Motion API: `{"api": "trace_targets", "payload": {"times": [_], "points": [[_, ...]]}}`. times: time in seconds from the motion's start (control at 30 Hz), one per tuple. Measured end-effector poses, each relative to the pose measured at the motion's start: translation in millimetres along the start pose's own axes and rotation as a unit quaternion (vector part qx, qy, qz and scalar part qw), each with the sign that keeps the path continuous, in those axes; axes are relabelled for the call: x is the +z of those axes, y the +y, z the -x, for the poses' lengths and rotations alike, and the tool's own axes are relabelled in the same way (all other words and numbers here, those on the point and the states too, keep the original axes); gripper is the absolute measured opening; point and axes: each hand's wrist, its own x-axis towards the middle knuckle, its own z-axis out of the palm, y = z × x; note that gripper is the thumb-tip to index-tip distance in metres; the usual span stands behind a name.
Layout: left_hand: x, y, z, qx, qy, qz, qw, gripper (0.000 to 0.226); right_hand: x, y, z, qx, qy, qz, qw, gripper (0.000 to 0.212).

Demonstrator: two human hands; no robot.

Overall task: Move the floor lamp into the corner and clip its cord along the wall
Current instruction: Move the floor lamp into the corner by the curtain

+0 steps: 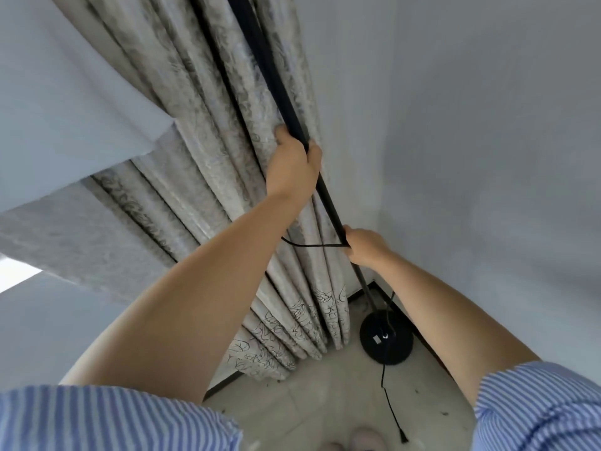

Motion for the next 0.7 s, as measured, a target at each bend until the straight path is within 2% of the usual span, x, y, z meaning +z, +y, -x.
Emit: {"api": "trace_targets", "payload": {"times": [0.1, 0.2, 0.4, 0.47, 0.57, 0.63, 0.7], "points": [[2, 4, -5, 0.001, -0.008, -0.023, 1.0, 0.055, -2, 3, -7, -0.01, 0.011, 0.003, 1.0, 0.039], [7, 3, -3, 0.003, -0.011, -0.04, 0.999, 0.052, 2, 6, -11, -0.012, 0.017, -0.002, 1.0, 0.039], [23, 2, -4, 0.012, 0.01, -0.066, 0.998, 0.058, 2, 14, -9, 0.001, 0.024, -0.009, 1.0, 0.035], [26, 2, -4, 0.023, 0.023, -0.05, 0.998, 0.055, 0, 22, 1, 0.006, 0.013, -0.032, 0.999, 0.032], [32, 3, -1, 0.033, 0.038, 0.004, 0.999, 0.043, 0, 46, 36, 0.059, -0.017, -0.103, 0.993, 0.038], [38, 0, 7, 0.03, 0.012, 0.05, 0.998, 0.038, 4, 59, 68, 0.099, -0.019, -0.142, 0.985, 0.041], [48, -5, 24, 0.016, -0.021, 0.102, 0.994, 0.044, 8, 64, 103, 0.128, -0.009, -0.168, 0.977, 0.037]]}}
